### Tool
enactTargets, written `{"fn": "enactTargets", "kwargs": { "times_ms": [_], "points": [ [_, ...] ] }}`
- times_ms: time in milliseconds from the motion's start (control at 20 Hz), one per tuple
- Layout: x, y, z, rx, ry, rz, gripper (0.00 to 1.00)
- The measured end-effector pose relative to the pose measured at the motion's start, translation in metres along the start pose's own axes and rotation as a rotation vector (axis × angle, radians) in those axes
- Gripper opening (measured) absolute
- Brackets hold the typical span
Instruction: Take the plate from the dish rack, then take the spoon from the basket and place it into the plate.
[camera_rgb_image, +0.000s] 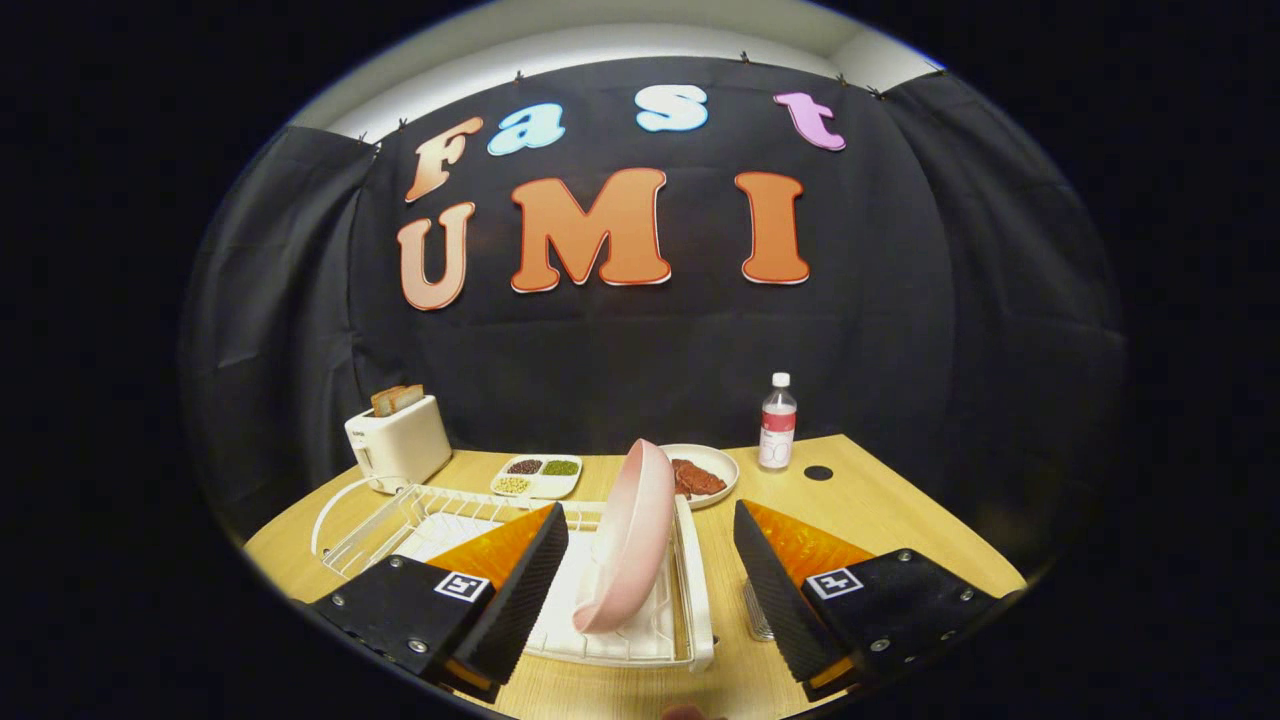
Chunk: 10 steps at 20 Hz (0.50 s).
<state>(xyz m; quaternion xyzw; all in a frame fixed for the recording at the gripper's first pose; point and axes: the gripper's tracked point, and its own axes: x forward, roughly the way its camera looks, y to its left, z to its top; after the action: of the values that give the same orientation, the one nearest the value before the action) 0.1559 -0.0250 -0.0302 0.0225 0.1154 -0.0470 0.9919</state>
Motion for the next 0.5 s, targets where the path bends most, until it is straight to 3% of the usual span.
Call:
{"fn": "enactTargets", "kwargs": {
  "times_ms": [250, 500],
  "points": [
    [0.039, -0.003, -0.008, 0.021, 0.116, -0.037, 0.99],
    [0.059, 0.009, -0.011, 0.081, 0.246, -0.021, 0.96]
  ]
}}
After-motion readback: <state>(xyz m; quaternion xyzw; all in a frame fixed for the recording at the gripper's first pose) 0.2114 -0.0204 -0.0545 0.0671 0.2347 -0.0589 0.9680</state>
